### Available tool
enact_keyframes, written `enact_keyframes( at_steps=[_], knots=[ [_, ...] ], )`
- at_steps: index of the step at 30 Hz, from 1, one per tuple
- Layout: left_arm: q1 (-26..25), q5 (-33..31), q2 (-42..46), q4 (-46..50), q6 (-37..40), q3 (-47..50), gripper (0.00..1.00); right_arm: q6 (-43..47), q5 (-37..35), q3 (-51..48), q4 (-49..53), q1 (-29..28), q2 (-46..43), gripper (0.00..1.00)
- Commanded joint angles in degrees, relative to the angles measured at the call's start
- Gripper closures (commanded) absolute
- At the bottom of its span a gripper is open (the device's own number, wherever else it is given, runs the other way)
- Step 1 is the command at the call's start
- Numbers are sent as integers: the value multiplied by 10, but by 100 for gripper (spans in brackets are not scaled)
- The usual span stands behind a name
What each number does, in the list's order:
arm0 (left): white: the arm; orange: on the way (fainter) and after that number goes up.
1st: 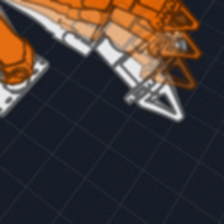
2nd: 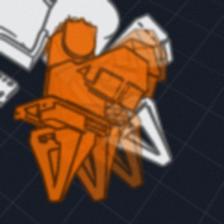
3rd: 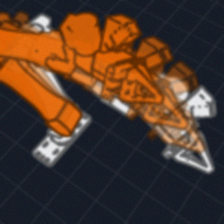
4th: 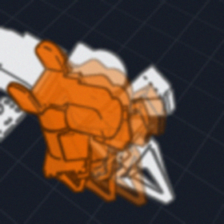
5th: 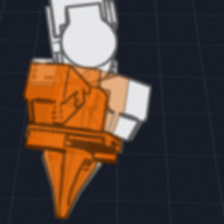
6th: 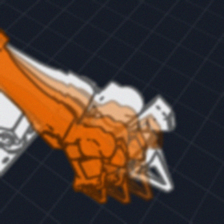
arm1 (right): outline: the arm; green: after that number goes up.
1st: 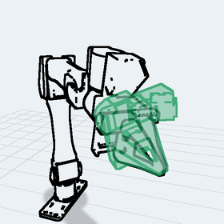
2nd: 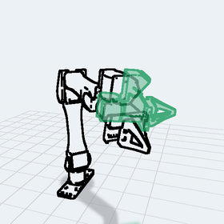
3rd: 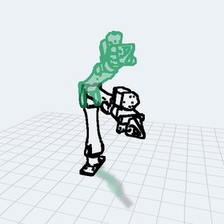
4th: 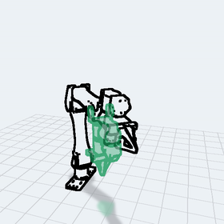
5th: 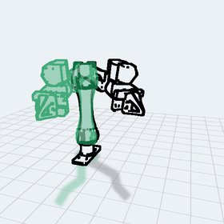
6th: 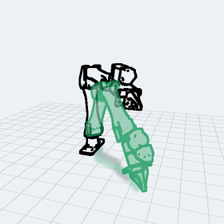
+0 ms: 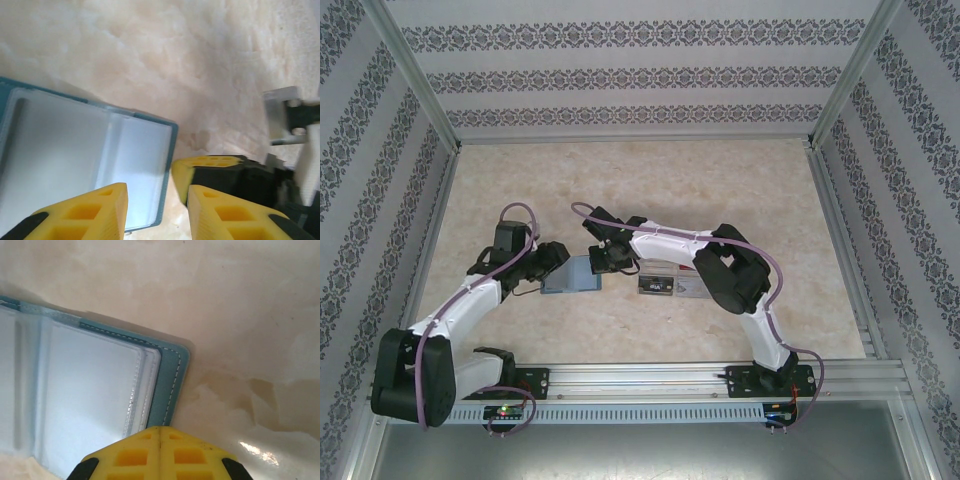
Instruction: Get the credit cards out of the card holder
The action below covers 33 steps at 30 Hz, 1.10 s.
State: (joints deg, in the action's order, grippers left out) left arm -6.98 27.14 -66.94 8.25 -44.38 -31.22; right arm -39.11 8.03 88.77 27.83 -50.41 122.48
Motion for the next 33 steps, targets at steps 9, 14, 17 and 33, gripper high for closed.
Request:
enact_keyframes(
  at_steps=[9,14,17,33],
  knots=[
    [6,-69,-13,50,2,9,59,6,2,16,14,-10,-35,100],
    [14,-119,-21,97,16,5,57,4,7,11,14,-12,-19,100],
    [15,-124,-36,101,21,3,56,4,5,10,17,-12,-10,100],
    [14,-80,-84,63,31,5,56,4,5,1,16,-13,10,100]
  ],
)
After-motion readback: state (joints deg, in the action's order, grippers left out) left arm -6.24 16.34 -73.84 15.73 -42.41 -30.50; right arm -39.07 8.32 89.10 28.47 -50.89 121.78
